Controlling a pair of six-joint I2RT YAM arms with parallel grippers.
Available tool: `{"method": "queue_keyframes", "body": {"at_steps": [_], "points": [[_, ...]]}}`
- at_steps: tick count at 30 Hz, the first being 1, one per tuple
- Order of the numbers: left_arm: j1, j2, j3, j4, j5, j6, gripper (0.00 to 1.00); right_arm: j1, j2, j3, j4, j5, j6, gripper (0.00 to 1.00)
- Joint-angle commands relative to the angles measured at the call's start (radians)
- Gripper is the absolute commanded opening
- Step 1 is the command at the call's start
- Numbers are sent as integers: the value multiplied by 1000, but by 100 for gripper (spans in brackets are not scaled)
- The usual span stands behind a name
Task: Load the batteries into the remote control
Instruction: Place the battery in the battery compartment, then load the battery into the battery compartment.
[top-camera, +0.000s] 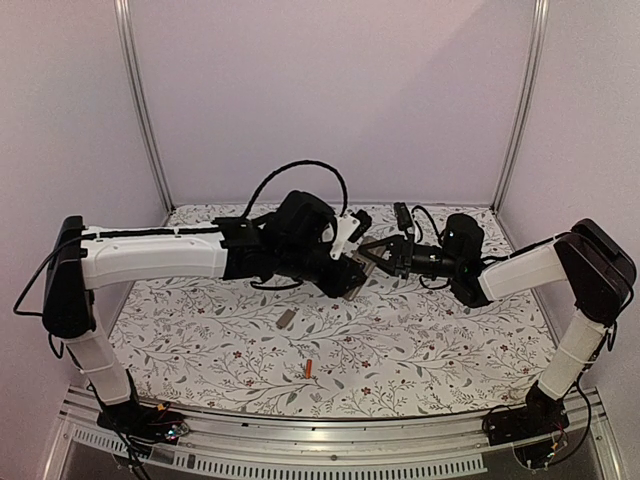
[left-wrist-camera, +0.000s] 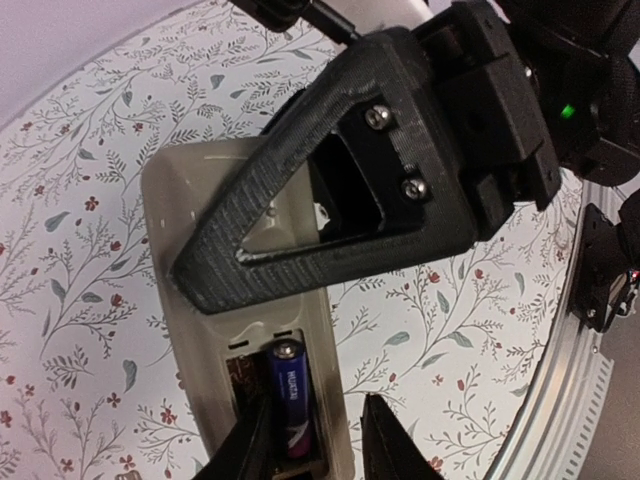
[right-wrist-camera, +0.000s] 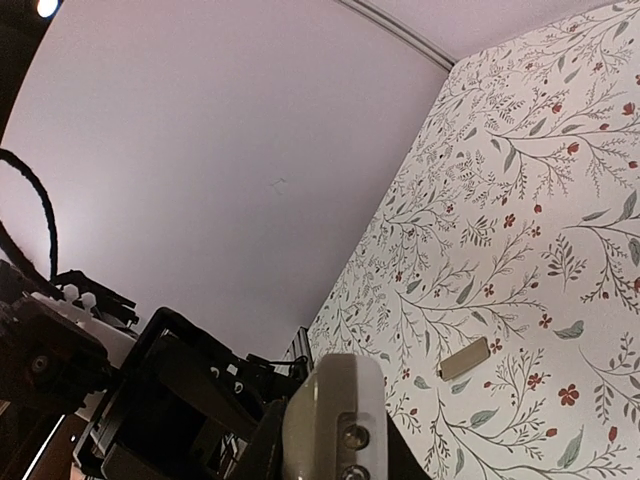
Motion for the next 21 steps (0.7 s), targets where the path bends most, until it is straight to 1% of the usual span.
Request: {"method": "queue_keyframes", "body": {"at_steps": [1,4,8,11,12,13,14,16,19,21], "points": [[3,-42,13,-22,-59,11,37,8,-9,14,33,-16,-5,0],[10,-67,13,-15,-61,9,45,7,-10,12,31,-14,-10,0],[13,-95,8,-2,-53,-7,60,3,-11,13,30,-8,-14,0],[16,-129,-11,10,-69,-36,77,-3,-14,15,31,-4,-14,0],[18,-145,-30,24,-79,-53,84,-5,-17,15,31,-1,-15,0],[23,-160,-53,38,-85,-76,94,-5,-21,16,31,1,-16,0],[31,-174,-79,58,-78,-106,99,-6,-23,18,33,4,-17,0],[55,-211,-155,133,-27,-172,99,-6,-29,23,33,15,-19,0],[82,-268,-294,260,-9,-308,100,-6,-34,39,36,26,-21,0],[93,-298,-354,335,9,-363,100,-6,-35,46,40,34,-23,0]]}}
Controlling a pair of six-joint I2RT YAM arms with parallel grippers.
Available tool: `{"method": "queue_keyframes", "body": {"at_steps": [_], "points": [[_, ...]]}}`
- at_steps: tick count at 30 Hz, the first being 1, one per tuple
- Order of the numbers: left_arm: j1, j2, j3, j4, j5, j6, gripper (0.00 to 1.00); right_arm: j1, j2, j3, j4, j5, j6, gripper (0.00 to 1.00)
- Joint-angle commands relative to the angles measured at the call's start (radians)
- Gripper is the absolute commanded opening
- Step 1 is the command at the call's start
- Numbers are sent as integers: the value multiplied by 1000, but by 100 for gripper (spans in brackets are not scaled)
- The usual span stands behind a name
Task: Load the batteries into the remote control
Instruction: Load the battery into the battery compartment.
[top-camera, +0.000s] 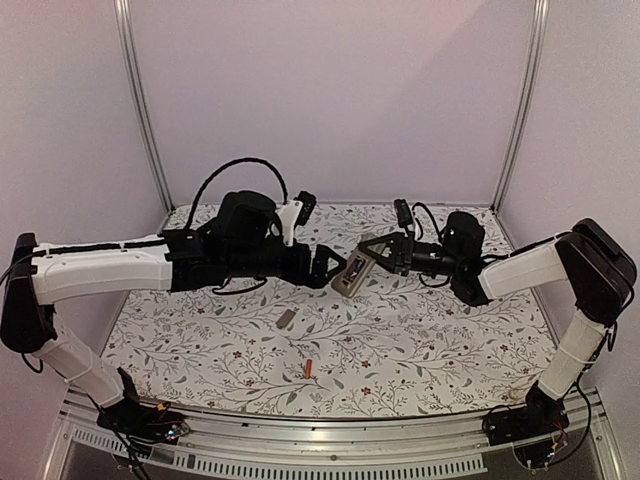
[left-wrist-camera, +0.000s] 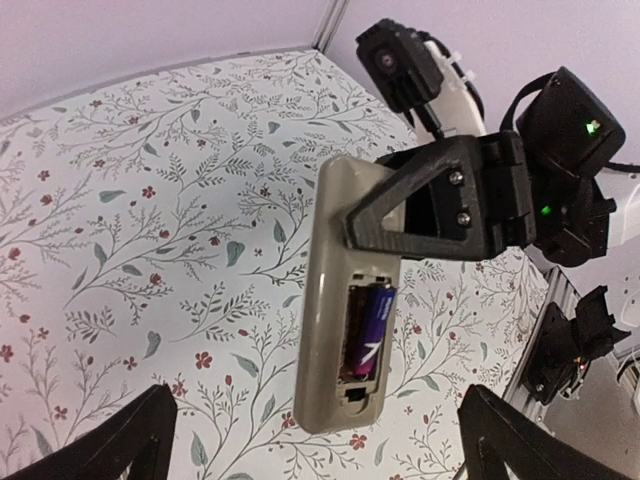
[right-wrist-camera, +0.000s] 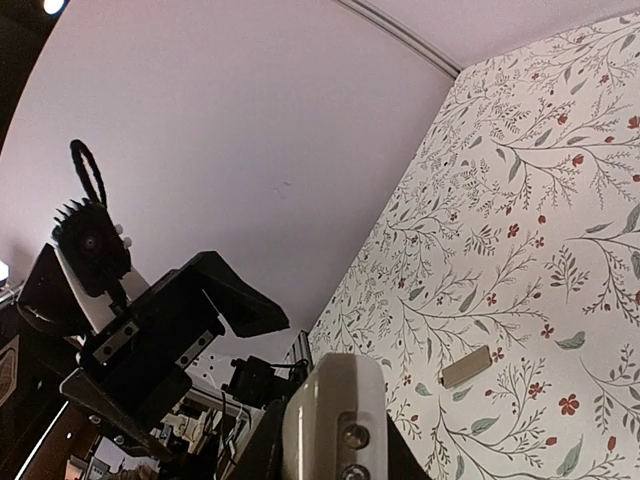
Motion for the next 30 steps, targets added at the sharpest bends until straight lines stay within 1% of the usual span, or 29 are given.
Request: {"method": "queue_keyframes", "body": {"at_steps": [1,4,6,10,13,24,30], "points": [[41,-60,-140,186,48,-188,100,-4,-34,45,34,31,-13,0],[48,-68,-141,175,42,-239,100,-4,-34,56,38,43,-15,0],[48,-56,-141,189,74,-266,100,-4,-34,61,43,52,-16,0],[48,-15,-186,326,129,-410,100,-1,-35,73,56,70,-10,0],[48,23,-195,394,156,-483,96,3,-37,82,63,78,-11,0],[45,68,-178,456,157,-584,95,20,-42,87,65,92,-32,0],[45,100,-162,494,160,-646,92,33,-58,77,25,113,-80,0]]}}
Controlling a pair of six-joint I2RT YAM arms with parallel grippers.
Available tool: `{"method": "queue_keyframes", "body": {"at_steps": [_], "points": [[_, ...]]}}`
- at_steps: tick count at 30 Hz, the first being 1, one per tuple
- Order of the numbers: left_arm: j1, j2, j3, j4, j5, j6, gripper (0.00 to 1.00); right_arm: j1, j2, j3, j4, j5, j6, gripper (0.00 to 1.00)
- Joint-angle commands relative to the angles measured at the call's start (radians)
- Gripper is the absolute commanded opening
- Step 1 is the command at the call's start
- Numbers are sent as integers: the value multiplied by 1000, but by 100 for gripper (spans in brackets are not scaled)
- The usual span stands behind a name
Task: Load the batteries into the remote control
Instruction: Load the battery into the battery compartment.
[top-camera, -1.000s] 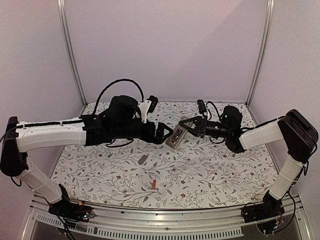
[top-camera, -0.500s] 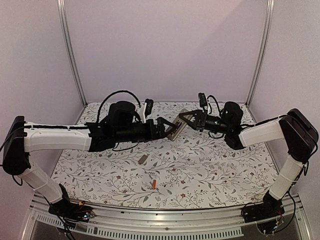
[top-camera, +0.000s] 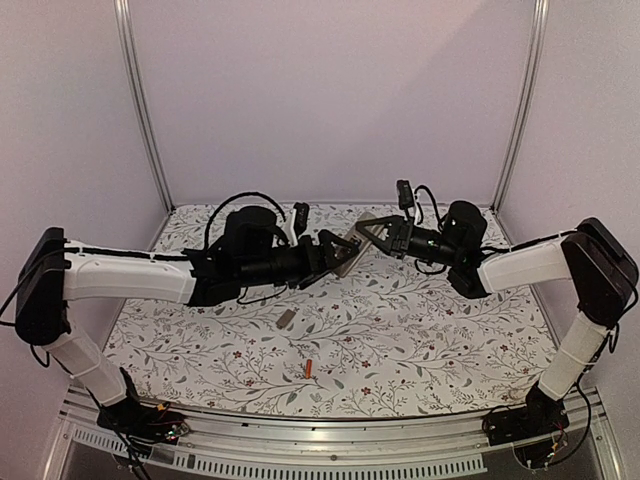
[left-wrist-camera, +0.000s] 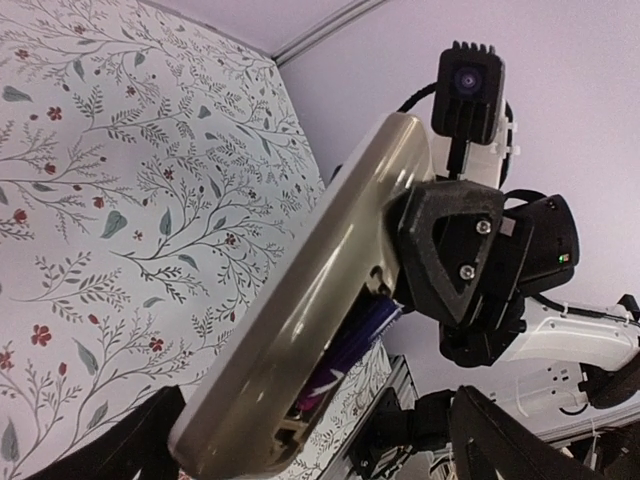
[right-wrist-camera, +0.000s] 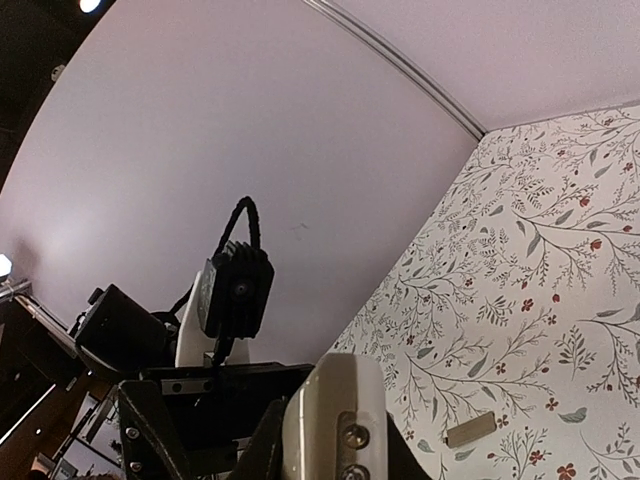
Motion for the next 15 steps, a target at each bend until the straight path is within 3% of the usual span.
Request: {"method": "queue_keyframes", "body": {"at_steps": [1,15], "points": [[7,35,17,57,10,-66,91,18,-51,6,-22,34,-58,0],[9,28,15,98,-13,-106,90,47,-119,-10,-132,73,-184,0]]}}
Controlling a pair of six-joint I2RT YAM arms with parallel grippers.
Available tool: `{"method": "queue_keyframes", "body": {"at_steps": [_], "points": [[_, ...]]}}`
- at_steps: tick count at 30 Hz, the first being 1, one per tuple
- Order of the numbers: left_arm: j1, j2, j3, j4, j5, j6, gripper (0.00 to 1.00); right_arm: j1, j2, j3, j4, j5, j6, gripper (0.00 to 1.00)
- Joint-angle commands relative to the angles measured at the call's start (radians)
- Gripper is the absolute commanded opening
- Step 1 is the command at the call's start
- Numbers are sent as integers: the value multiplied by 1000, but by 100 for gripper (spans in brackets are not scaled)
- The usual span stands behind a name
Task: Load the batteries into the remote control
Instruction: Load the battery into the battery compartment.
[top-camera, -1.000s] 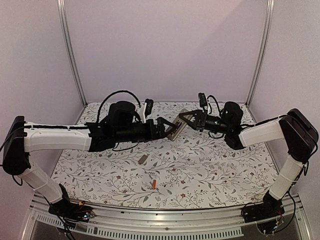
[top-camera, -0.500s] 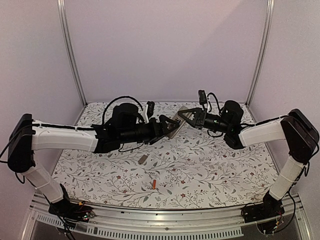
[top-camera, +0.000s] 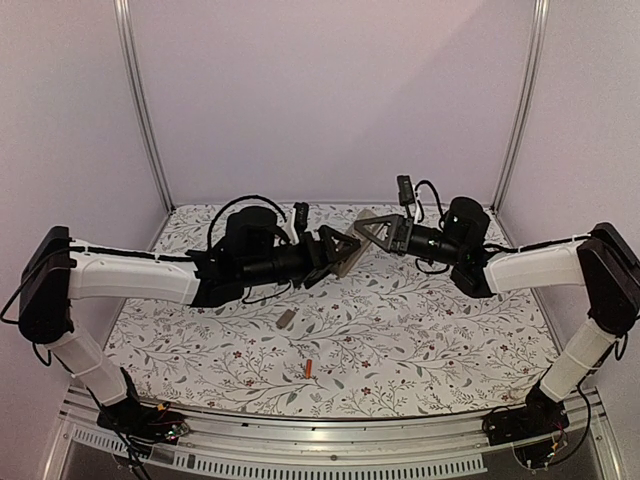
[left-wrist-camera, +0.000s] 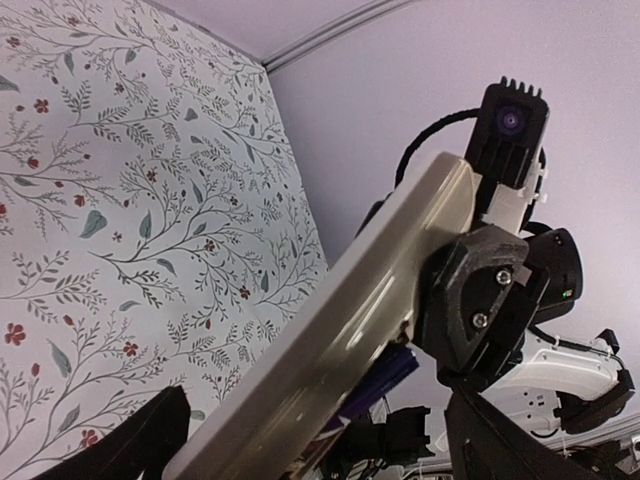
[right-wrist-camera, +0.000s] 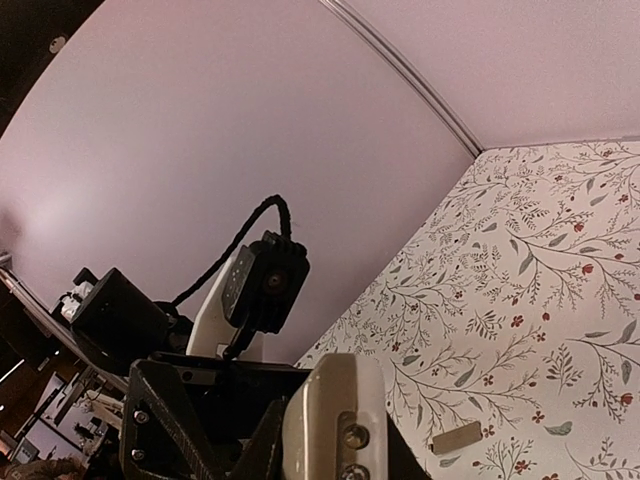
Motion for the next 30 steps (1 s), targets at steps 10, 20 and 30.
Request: {"method": "queue_keyframes", "body": {"at_steps": [10,20,30], "points": [[12,-3,22,21,-8,-30,88,36,-72,-10,-91,38,-116,0],[13,-1,22,25,2,-30,83,47,-91,-8,-119,44,-152,1],[15,5,9,29,8,-23,74,47,-86,-2,-52,25,-85,1]]}}
